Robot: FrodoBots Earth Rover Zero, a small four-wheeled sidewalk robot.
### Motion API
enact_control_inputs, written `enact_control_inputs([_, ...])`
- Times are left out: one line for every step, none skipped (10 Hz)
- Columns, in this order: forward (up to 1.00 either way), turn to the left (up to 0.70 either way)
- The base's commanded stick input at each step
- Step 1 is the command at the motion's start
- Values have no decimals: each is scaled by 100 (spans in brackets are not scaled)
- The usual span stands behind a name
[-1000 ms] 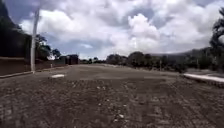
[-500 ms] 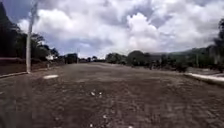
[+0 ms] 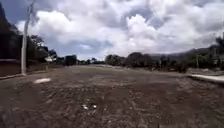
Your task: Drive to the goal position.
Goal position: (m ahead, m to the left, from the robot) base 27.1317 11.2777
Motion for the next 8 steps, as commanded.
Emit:
enact_control_inputs([100,0])
enact_control_inputs([100,0])
enact_control_inputs([100,0])
enact_control_inputs([100,0])
enact_control_inputs([100,0])
enact_control_inputs([100,0])
enact_control_inputs([100,0])
enact_control_inputs([100,0])
